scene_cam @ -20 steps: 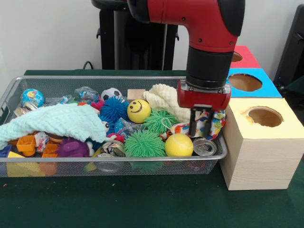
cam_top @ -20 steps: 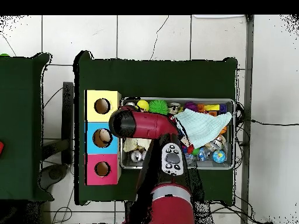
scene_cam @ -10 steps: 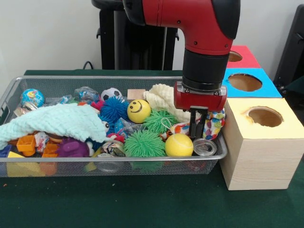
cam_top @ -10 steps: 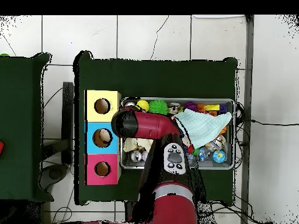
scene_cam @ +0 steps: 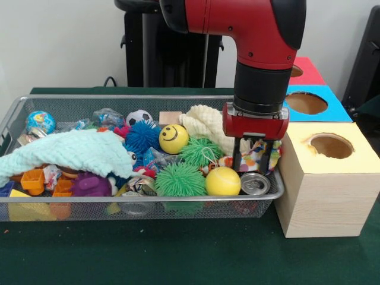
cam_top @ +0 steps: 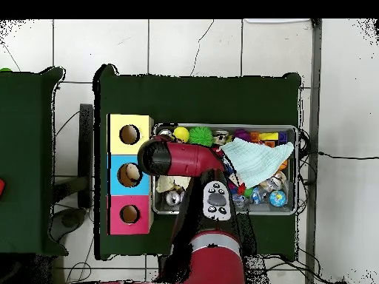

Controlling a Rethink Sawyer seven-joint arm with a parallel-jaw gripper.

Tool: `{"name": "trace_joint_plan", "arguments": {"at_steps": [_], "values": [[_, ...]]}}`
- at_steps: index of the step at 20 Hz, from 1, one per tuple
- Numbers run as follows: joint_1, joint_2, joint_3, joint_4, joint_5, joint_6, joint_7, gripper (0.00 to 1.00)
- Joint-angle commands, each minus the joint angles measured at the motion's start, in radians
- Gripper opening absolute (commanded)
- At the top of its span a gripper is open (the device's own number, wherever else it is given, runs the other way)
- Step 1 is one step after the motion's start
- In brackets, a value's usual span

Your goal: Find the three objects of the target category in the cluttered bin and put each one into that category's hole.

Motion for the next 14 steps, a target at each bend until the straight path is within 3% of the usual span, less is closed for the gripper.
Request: {"name": "trace_joint_plan", "arguments": {"at_steps": [1,14], "values": [[0.007,0.028,0.049,0.083,-0.008,0.013,0.144,1.0],[-0.016,0.016,0.084,0.091,0.024,-0.005,0.165,1.0]]}}
